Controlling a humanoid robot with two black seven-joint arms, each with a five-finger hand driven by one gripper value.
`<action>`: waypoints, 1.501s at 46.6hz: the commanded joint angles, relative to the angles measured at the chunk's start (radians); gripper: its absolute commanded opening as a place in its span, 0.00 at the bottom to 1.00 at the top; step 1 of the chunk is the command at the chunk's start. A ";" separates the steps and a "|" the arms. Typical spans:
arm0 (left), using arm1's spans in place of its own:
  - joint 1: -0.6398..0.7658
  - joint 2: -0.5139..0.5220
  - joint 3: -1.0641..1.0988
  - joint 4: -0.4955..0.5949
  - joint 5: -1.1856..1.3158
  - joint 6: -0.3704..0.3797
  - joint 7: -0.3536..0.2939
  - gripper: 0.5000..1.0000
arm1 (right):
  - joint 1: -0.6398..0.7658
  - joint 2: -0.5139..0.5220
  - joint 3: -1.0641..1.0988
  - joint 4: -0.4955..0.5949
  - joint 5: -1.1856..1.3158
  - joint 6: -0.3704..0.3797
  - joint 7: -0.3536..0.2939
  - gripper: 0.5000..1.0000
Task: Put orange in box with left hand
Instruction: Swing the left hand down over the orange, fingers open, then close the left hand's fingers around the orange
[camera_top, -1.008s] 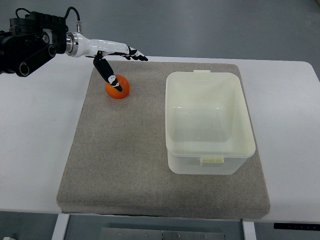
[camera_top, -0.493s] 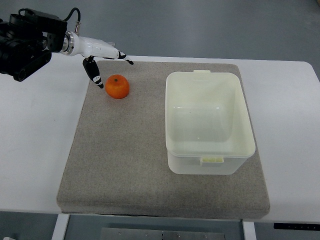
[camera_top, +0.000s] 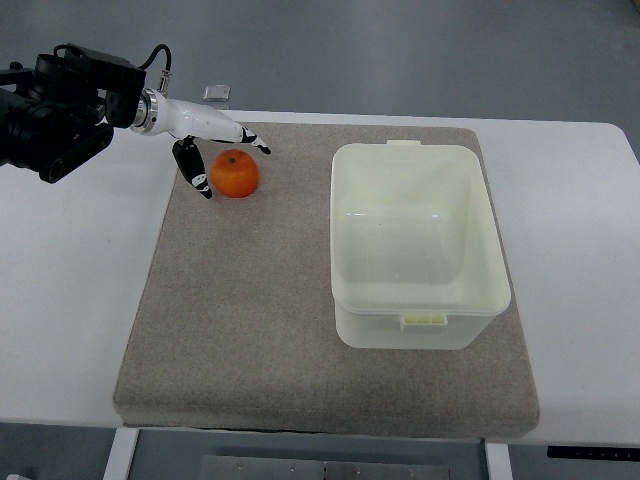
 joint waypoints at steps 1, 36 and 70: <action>0.003 -0.004 0.000 0.009 0.000 0.002 0.000 0.98 | 0.000 0.000 0.000 0.000 0.000 0.000 0.000 0.85; 0.039 -0.030 -0.003 0.055 -0.011 0.021 0.000 0.98 | 0.000 0.000 0.000 0.000 0.000 0.000 0.000 0.85; 0.074 -0.054 -0.002 0.106 -0.005 0.044 0.000 0.94 | 0.000 0.000 0.000 0.000 0.000 0.000 0.001 0.85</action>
